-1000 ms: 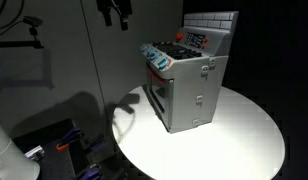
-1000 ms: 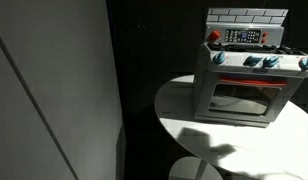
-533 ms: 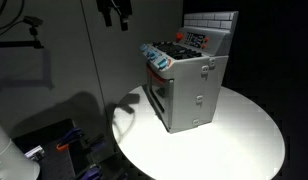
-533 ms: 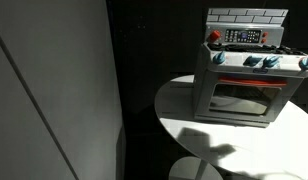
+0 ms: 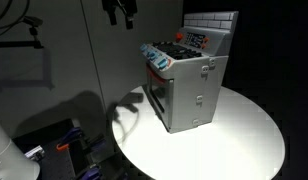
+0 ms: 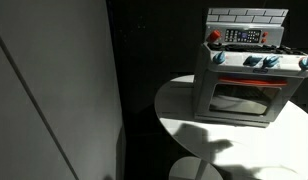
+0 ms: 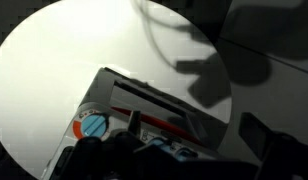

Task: Press a switch on the stove

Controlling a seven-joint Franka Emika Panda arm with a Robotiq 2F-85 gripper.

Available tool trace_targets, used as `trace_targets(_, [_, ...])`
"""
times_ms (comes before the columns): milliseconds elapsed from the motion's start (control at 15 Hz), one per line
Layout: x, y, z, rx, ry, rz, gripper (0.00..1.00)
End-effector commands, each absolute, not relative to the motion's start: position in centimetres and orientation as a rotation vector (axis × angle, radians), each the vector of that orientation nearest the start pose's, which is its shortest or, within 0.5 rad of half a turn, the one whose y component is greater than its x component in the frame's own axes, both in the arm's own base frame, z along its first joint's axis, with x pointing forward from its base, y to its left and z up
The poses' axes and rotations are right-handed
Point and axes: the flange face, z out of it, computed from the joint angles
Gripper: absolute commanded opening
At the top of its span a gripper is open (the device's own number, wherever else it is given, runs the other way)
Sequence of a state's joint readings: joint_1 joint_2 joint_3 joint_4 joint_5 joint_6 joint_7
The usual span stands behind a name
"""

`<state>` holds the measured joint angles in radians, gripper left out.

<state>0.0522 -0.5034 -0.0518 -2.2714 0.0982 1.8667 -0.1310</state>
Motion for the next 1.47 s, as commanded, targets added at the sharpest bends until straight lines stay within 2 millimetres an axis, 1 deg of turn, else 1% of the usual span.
trace_targets(0, [43.2, -0.5, 56.9, -3.036, -0.115, -0.183, 1.0])
trace_targets(400, [46.1, -2.0, 57.5, -3.079, -0.005, -0.292, 1.0])
trace_targets(667, [48.1, -3.0, 56.9, -3.114, 0.104, -0.369, 1.0])
trace_targets(1000, [50.0, -4.2, 56.1, -3.129, 0.245, -0.462, 1.0])
trace_targets(1267, [51.1, -4.9, 55.4, -3.133, 0.329, -0.502, 1.0])
trace_targets(1400, [51.0, -4.6, 55.4, -3.141, 0.323, -0.483, 1.0])
